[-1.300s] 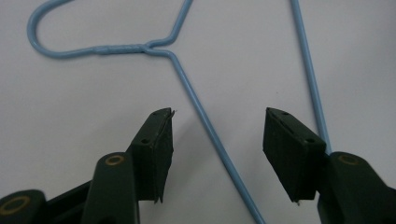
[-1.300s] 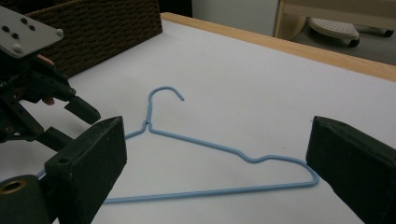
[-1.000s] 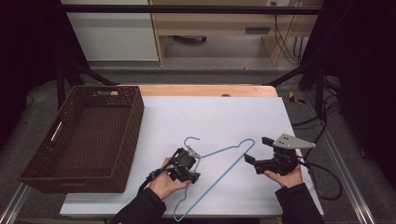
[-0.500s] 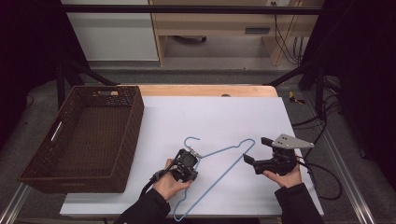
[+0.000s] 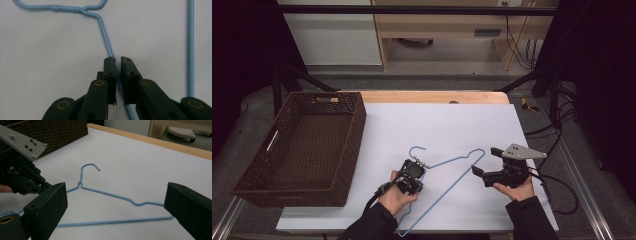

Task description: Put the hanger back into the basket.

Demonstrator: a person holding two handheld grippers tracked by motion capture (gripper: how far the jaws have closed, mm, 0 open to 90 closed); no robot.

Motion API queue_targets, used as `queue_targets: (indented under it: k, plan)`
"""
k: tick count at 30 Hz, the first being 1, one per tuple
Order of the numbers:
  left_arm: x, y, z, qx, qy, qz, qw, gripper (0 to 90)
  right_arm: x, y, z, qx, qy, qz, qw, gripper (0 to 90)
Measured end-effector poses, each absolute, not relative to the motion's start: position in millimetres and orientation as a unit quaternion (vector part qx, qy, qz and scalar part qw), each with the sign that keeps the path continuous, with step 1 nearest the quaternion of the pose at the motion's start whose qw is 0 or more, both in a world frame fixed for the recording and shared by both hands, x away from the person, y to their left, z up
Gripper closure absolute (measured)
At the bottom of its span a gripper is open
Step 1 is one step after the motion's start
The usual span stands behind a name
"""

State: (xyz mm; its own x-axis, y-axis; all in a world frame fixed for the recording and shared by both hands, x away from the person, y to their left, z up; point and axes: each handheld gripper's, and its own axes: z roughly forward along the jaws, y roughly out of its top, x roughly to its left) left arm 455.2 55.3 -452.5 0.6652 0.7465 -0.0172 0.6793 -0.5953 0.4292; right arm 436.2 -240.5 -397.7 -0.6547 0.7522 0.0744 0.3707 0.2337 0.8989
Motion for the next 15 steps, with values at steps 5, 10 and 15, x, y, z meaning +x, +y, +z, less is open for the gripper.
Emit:
queue_targets:
  k: [5,10,15]
  plan:
    - [454.4,55.4,-452.4,0.887,0.404,0.086,0.207,83.6,436.0,-240.5,-397.6,0.369,0.762,0.497,0.19,5.2]
    - [453.7,58.7,-452.5,0.885,0.404,0.084,0.218,84.6,436.1,-240.3,-397.8,0.369,0.762,0.497,0.19,5.2]
    - [451.2,57.0,-452.9,0.882,0.405,0.097,0.219,85.0,436.7,-239.4,-398.8,0.367,0.764,0.496,0.19,5.2]
